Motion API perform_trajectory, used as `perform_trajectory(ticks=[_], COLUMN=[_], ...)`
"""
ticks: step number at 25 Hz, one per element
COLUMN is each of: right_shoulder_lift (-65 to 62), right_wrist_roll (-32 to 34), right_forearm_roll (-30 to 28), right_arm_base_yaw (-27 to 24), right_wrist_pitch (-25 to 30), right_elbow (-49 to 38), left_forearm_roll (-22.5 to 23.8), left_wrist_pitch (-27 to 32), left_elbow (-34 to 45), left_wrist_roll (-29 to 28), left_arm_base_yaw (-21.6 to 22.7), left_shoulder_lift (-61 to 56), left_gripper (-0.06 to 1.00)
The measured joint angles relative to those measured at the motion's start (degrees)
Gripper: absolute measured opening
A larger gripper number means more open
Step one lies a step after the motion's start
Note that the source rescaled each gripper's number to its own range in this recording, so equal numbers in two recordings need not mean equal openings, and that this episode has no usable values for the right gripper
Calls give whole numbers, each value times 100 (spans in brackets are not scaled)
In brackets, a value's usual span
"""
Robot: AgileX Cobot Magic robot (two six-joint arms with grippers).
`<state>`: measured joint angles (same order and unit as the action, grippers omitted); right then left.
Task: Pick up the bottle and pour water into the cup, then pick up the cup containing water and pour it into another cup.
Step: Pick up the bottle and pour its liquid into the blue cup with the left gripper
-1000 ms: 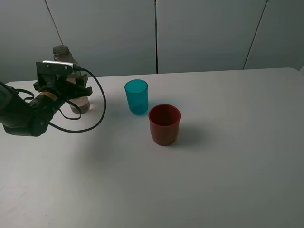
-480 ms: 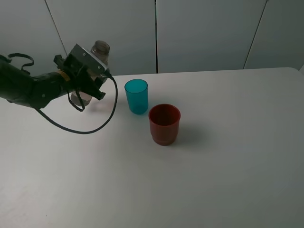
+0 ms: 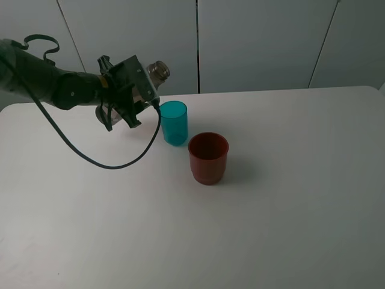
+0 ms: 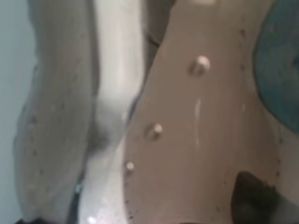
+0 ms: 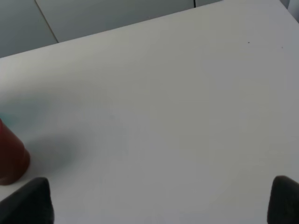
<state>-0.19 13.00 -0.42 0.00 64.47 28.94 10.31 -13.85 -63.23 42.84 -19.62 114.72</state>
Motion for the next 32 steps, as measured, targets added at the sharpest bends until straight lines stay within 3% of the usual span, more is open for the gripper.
perform_trajectory(ticks=[6,17,25,32], right_shoulder_lift=[0,0,0,0], right_wrist_roll=[0,0,0,0], right_forearm_roll=[0,0,0,0], right_arm_base_yaw=[0,0,0,0], right_wrist_pitch=[0,0,0,0], right_elbow=[0,0,0,0], left_forearm_roll=[328,789,833,1019], left_wrist_pitch=[684,817,986,1082], left_elbow=[-33,-80,-457,-704], left_wrist_roll=[887,1152,1276,1811], left_arm_base_yaw=[0,-4,-13,-13], left_shoulder_lift=[-10,-10,-10,-10], left_gripper=[0,0,0,0])
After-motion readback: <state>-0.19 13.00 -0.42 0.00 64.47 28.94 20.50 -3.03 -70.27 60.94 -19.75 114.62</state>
